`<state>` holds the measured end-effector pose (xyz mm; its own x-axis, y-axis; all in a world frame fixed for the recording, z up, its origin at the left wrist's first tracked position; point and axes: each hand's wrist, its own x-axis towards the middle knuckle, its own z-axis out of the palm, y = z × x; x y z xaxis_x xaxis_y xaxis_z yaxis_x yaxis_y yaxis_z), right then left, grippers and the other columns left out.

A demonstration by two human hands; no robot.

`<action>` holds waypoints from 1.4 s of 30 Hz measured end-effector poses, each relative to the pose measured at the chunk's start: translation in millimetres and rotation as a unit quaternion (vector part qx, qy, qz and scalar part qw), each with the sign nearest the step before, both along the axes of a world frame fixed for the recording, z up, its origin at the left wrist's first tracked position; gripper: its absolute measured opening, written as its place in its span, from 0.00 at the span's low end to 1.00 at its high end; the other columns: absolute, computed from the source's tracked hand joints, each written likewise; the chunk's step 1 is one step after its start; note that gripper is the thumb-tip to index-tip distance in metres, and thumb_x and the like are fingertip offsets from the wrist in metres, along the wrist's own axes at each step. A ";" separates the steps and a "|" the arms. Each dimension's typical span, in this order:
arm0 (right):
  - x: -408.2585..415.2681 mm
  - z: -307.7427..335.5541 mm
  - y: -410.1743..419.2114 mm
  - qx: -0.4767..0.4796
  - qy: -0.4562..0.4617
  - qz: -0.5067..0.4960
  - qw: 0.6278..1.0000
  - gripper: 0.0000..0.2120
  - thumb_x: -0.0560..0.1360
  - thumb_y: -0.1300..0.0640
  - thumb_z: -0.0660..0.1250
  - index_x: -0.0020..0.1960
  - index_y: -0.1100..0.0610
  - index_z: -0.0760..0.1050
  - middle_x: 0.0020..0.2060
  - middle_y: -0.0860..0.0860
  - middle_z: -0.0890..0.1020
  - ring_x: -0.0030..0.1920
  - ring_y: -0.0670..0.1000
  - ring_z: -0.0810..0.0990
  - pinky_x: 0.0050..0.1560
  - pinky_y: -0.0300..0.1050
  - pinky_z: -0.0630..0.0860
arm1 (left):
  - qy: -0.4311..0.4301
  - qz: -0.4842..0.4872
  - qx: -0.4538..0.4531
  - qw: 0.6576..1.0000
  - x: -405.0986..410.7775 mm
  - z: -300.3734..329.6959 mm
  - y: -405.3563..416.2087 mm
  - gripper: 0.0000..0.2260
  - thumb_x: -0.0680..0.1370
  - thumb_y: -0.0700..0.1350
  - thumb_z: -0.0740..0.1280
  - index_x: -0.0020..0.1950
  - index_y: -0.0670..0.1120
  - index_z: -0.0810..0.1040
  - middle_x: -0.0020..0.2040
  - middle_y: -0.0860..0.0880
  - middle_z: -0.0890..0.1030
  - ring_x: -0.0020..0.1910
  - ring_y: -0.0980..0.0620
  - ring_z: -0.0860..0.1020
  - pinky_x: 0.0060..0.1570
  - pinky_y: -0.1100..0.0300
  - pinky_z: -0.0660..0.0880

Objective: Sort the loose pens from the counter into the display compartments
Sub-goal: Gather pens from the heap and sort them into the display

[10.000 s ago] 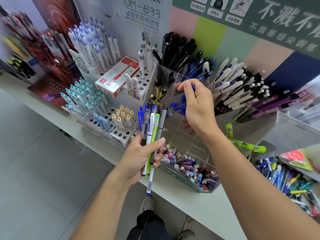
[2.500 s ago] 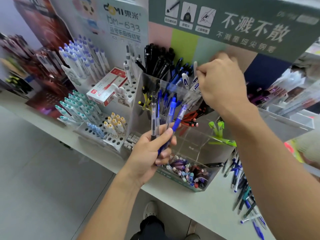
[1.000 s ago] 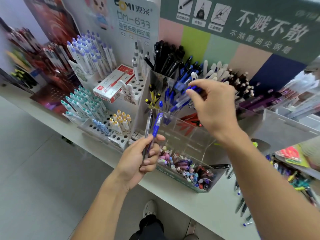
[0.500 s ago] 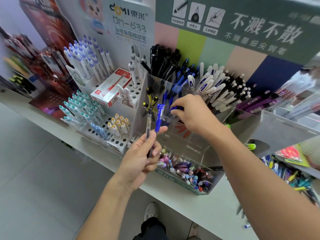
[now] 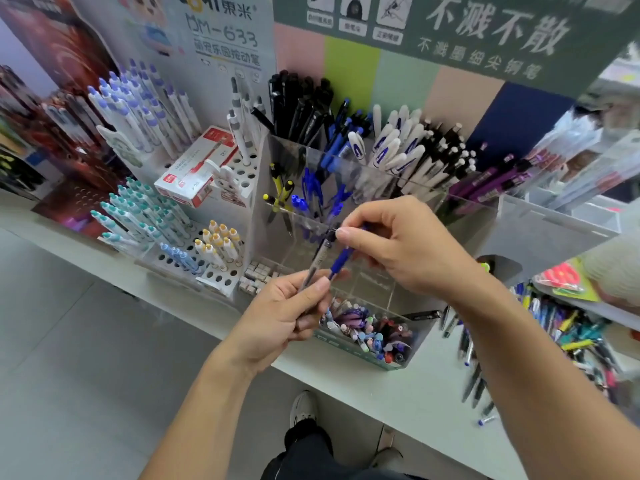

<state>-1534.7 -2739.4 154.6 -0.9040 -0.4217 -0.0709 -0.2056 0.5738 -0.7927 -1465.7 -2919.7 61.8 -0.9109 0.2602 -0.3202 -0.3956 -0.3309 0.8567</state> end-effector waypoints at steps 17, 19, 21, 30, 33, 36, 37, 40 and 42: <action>65.7 -94.6 105.8 0.120 0.105 -0.165 0.973 0.02 0.75 0.58 0.76 0.46 0.54 0.83 0.37 0.44 0.81 0.37 0.40 0.76 0.42 0.32 0.70 | -0.130 -0.051 0.061 0.988 -5.8 -5.7 80.5 0.10 0.83 0.45 0.53 0.43 0.48 0.69 0.33 0.50 0.61 0.24 0.58 0.55 0.22 0.65 0.48; 64.3 -92.4 103.6 0.128 0.107 -0.153 0.974 0.02 0.75 0.59 0.75 0.48 0.55 0.84 0.40 0.46 0.84 0.40 0.45 0.79 0.46 0.39 0.75 | -0.109 -0.050 0.042 0.992 -5.9 -5.8 76.6 0.11 0.83 0.43 0.53 0.43 0.46 0.72 0.33 0.50 0.63 0.25 0.57 0.56 0.23 0.64 0.48; 60.9 -89.0 100.7 0.143 0.081 -0.148 0.975 0.04 0.76 0.59 0.74 0.50 0.55 0.85 0.43 0.47 0.86 0.44 0.48 0.81 0.51 0.44 0.78 | -0.089 -0.046 0.021 0.995 -5.8 -6.8 72.8 0.11 0.83 0.42 0.54 0.46 0.44 0.74 0.32 0.50 0.64 0.25 0.57 0.56 0.24 0.64 0.48; 52.7 -17.9 65.6 0.050 0.126 -0.172 0.976 0.12 0.77 0.48 0.71 0.56 0.52 0.85 0.43 0.43 0.86 0.39 0.42 0.80 0.45 0.38 0.77 | 0.020 0.036 0.008 0.999 -4.0 12.8 51.4 0.12 0.77 0.45 0.66 0.59 0.46 0.79 0.38 0.49 0.75 0.30 0.56 0.66 0.26 0.66 0.63; 35.0 12.3 44.0 -0.121 0.017 -0.163 0.979 0.12 0.72 0.47 0.74 0.53 0.51 0.84 0.35 0.47 0.84 0.33 0.47 0.80 0.36 0.43 0.79 | 0.096 0.092 -0.062 0.989 -9.3 27.2 47.3 0.13 0.74 0.44 0.71 0.57 0.44 0.82 0.41 0.48 0.81 0.32 0.55 0.73 0.31 0.65 0.71; 16.1 14.8 29.2 -0.232 -0.061 -0.162 0.957 0.04 0.76 0.59 0.73 0.50 0.57 0.85 0.33 0.50 0.83 0.32 0.47 0.78 0.34 0.39 0.77 | 0.162 0.159 -0.148 0.963 -13.1 39.6 42.6 0.10 0.74 0.42 0.73 0.55 0.47 0.85 0.44 0.51 0.85 0.40 0.56 0.81 0.41 0.65 0.76; 11.5 12.8 26.3 -0.258 -0.078 -0.161 0.949 0.04 0.77 0.62 0.71 0.50 0.58 0.84 0.34 0.51 0.83 0.33 0.47 0.79 0.36 0.39 0.78 | 0.166 0.175 -0.157 0.958 -14.0 42.6 39.8 0.10 0.74 0.42 0.74 0.55 0.47 0.85 0.43 0.52 0.85 0.40 0.57 0.80 0.39 0.65 0.76; 0.4 12.1 22.2 -0.330 -0.089 -0.166 0.925 0.06 0.79 0.65 0.68 0.53 0.60 0.83 0.37 0.53 0.83 0.37 0.47 0.80 0.42 0.37 0.78 | 0.143 0.199 -0.145 0.959 -16.3 48.9 28.3 0.10 0.76 0.46 0.70 0.56 0.47 0.84 0.42 0.48 0.85 0.37 0.54 0.79 0.35 0.63 0.76; -5.9 16.3 20.5 -0.364 -0.066 -0.170 0.914 0.07 0.79 0.66 0.68 0.54 0.61 0.83 0.40 0.53 0.84 0.41 0.49 0.83 0.46 0.39 0.79 | 0.119 0.225 -0.111 0.961 -18.9 50.7 20.4 0.08 0.78 0.42 0.69 0.56 0.45 0.83 0.40 0.47 0.84 0.37 0.53 0.79 0.35 0.64 0.77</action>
